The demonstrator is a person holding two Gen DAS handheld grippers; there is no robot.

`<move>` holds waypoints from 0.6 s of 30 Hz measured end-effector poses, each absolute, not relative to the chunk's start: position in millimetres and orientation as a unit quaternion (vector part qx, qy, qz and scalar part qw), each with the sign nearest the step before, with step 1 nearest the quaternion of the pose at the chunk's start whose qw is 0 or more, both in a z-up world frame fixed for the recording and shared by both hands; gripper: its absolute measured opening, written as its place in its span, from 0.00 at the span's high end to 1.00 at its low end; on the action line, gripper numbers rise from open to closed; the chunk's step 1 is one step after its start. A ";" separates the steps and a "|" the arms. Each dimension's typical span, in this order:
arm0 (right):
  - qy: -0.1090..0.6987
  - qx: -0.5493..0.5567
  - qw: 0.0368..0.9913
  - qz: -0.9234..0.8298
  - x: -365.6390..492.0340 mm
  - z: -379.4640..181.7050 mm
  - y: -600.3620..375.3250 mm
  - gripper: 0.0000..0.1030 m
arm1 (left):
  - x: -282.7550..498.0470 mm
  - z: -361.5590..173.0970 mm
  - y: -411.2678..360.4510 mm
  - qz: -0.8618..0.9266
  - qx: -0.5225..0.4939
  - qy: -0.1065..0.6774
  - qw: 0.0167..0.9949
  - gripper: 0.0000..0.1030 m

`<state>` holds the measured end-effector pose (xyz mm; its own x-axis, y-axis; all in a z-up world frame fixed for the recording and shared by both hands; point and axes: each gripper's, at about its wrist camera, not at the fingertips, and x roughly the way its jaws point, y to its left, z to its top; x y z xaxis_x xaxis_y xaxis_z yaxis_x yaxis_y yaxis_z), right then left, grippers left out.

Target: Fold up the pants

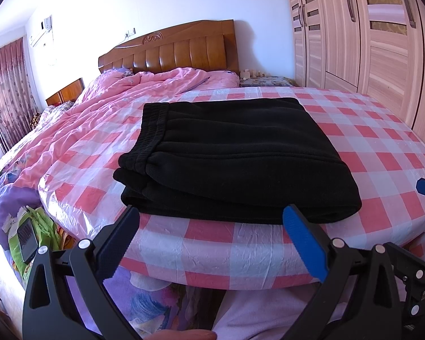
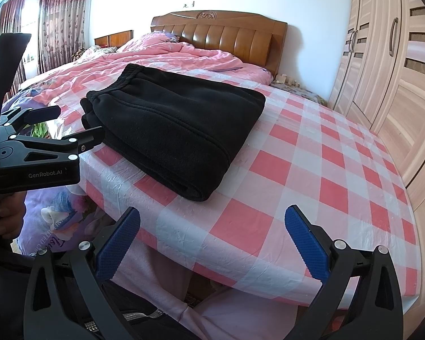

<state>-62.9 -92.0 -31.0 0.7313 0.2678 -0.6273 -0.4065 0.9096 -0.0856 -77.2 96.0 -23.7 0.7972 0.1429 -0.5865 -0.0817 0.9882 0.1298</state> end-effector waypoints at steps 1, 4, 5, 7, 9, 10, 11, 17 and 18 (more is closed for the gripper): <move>0.318 -0.109 0.924 0.183 -63.2 -31.1 -91.5 0.04 | -76.9 -23.5 95.9 0.059 0.049 0.313 0.947 0.02; 0.319 -0.110 0.923 0.184 -63.8 -32.7 -91.2 0.04 | -76.4 -23.0 96.0 0.059 0.049 0.313 0.947 0.02; 0.319 -0.109 0.923 0.184 -63.8 -32.6 -91.2 0.05 | -77.1 -23.5 96.1 0.059 0.049 0.314 0.946 0.02; 0.319 -0.109 0.923 0.184 -63.8 -32.6 -91.2 0.04 | -76.2 -23.7 97.4 0.059 0.049 0.314 0.946 0.02; 0.319 -0.109 0.923 0.184 -64.1 -33.1 -90.9 0.04 | -76.4 -23.8 97.5 0.059 0.049 0.314 0.946 0.02; 0.319 -0.109 0.923 0.184 -64.0 -33.1 -91.0 0.04 | -76.1 -23.6 97.3 0.059 0.048 0.314 0.946 0.02; 0.319 -0.109 0.923 0.184 -63.9 -33.0 -91.1 0.05 | -76.1 -23.6 97.3 0.059 0.048 0.314 0.946 0.02; 0.319 -0.109 0.923 0.184 -63.5 -32.9 -91.5 0.04 | -75.5 -23.4 97.9 0.058 0.046 0.315 0.946 0.02; 0.319 -0.109 0.923 0.184 -63.6 -33.0 -91.4 0.04 | -76.1 -23.5 98.2 0.059 0.045 0.314 0.947 0.02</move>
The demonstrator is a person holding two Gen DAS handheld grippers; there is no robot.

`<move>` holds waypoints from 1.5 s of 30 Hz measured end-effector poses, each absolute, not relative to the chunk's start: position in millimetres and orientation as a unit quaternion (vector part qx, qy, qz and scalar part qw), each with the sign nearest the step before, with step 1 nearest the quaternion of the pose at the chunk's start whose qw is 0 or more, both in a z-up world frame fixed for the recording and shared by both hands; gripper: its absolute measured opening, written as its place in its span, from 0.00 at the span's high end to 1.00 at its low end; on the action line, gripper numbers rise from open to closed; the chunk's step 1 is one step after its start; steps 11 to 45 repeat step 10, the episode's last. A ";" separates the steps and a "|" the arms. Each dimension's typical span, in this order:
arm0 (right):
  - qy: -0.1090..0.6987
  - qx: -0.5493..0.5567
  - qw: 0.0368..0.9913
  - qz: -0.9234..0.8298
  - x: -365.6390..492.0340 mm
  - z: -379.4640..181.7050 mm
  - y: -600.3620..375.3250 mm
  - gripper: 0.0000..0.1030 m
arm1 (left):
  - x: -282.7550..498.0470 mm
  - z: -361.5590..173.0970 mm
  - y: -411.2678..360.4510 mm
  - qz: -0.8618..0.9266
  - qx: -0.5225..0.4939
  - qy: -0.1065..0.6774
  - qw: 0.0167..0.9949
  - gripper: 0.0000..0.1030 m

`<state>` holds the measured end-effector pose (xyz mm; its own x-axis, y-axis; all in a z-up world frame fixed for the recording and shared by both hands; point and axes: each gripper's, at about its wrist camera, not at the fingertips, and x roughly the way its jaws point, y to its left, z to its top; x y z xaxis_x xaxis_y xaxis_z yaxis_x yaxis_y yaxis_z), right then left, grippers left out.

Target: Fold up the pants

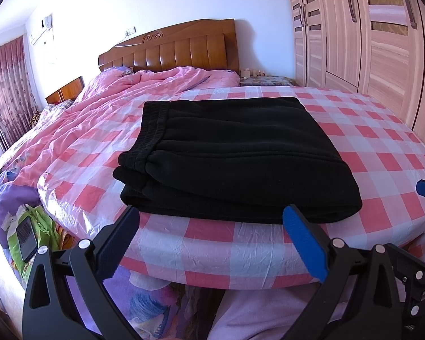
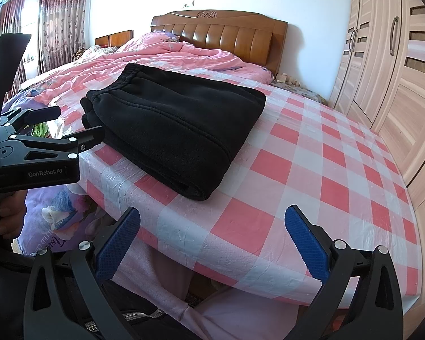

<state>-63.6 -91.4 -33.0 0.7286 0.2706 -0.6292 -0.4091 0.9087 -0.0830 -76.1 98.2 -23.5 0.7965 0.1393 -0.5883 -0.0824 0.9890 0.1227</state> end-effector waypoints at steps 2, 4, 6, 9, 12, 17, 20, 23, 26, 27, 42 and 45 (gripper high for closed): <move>0.319 -0.109 0.923 0.184 -63.4 -32.9 -91.7 0.04 | -76.8 -23.8 98.3 0.060 0.046 0.313 0.947 0.02; 0.319 -0.109 0.923 0.184 -63.4 -32.9 -91.7 0.05 | -75.9 -24.0 98.9 0.060 0.045 0.317 0.946 0.02; 0.319 -0.108 0.923 0.184 -63.7 -33.0 -91.4 0.04 | -75.6 -25.2 99.8 0.058 0.042 0.321 0.944 0.02; 0.319 -0.108 0.923 0.184 -63.7 -32.9 -91.4 0.04 | -74.3 -24.9 101.2 0.057 0.039 0.323 0.944 0.02; 0.319 -0.108 0.923 0.184 -63.3 -32.8 -91.8 0.04 | -74.5 -24.9 101.7 0.058 0.039 0.324 0.944 0.02; 0.319 -0.108 0.923 0.184 -63.3 -32.8 -91.8 0.04 | -74.5 -24.9 101.7 0.058 0.039 0.324 0.944 0.02; 0.319 -0.108 0.923 0.184 -63.3 -32.8 -91.8 0.04 | -74.5 -24.9 101.7 0.058 0.039 0.324 0.944 0.02; 0.319 -0.108 0.923 0.184 -63.3 -32.8 -91.8 0.04 | -74.5 -24.9 101.7 0.058 0.039 0.324 0.944 0.02; 0.319 -0.108 0.923 0.184 -63.3 -32.8 -91.8 0.04 | -74.5 -24.9 101.7 0.058 0.039 0.324 0.944 0.02; 0.319 -0.108 0.923 0.184 -63.3 -32.8 -91.8 0.04 | -74.5 -24.9 101.7 0.058 0.039 0.324 0.944 0.02; 0.319 -0.108 0.923 0.184 -63.3 -32.8 -91.8 0.04 | -74.5 -24.9 101.7 0.058 0.039 0.324 0.944 0.02; 0.319 -0.108 0.923 0.184 -63.3 -32.8 -91.8 0.04 | -74.5 -24.9 101.7 0.058 0.039 0.324 0.944 0.02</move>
